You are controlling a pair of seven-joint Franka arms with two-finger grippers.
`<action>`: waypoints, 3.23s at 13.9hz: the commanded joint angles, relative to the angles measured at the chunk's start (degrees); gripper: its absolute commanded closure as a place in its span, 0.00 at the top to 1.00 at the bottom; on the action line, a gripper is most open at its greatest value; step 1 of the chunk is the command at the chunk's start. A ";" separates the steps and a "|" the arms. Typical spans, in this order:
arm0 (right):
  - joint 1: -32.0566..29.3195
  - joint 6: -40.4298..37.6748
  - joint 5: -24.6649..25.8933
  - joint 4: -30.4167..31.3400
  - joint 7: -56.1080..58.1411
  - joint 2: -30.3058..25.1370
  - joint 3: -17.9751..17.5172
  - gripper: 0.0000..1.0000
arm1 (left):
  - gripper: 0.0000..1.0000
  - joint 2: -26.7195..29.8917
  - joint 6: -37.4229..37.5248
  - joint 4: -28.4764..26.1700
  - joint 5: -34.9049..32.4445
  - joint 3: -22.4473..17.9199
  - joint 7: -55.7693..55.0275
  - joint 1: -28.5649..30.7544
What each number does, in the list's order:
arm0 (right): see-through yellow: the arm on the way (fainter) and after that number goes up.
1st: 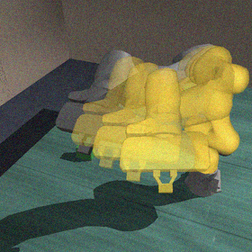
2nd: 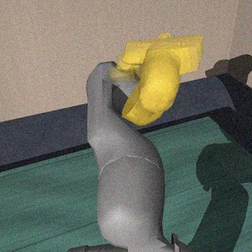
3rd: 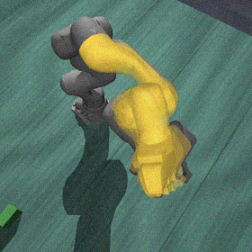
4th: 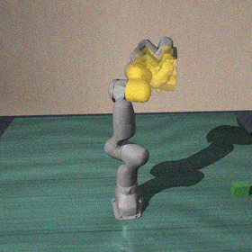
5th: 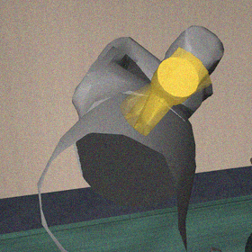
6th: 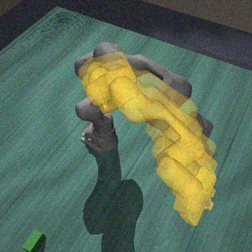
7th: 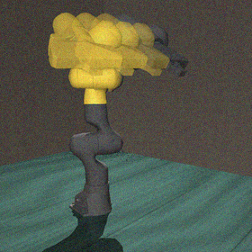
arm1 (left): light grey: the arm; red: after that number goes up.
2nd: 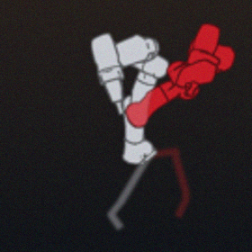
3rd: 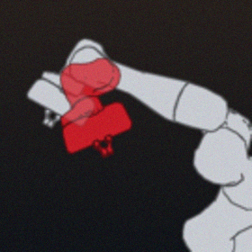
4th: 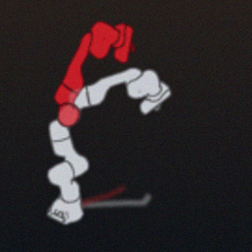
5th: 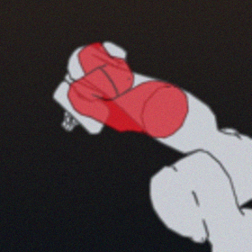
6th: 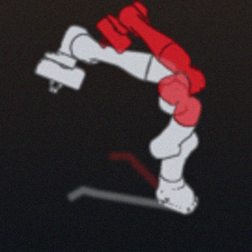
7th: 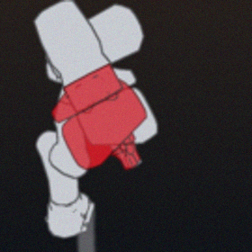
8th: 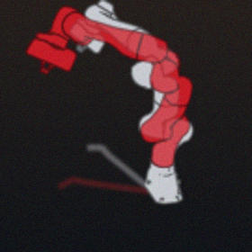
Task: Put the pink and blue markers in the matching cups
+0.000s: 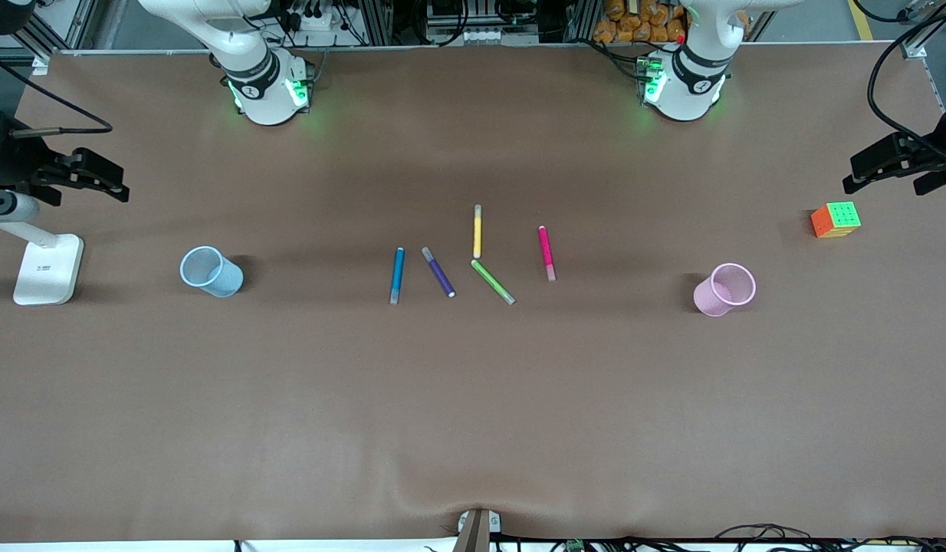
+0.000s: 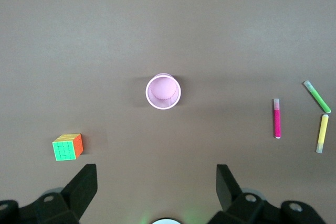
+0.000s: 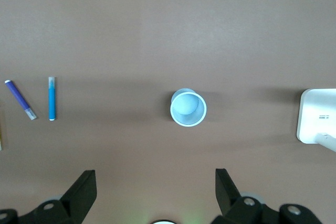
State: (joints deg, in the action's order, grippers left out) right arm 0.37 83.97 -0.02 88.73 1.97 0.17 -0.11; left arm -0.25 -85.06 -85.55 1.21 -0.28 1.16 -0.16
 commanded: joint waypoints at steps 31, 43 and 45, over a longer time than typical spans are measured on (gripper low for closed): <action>0.69 -2.59 1.16 -0.23 -0.04 -0.96 -0.42 1.00 | 1.00 -13.36 -13.46 -8.67 -0.77 13.29 -18.82 -3.00; -5.21 3.30 1.25 0.39 0.05 0.79 -0.42 1.00 | 1.00 -22.59 -31.99 -16.66 -2.44 13.29 -35.96 -15.83; -4.86 3.39 1.16 0.39 0.05 0.88 -0.50 1.00 | 1.00 -24.70 -36.38 -18.51 -2.53 13.38 -36.14 -17.06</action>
State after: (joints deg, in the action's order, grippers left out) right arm -4.13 87.06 0.30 89.16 2.00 0.99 0.18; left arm -23.69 -117.61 -102.20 0.05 13.20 -33.57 -15.90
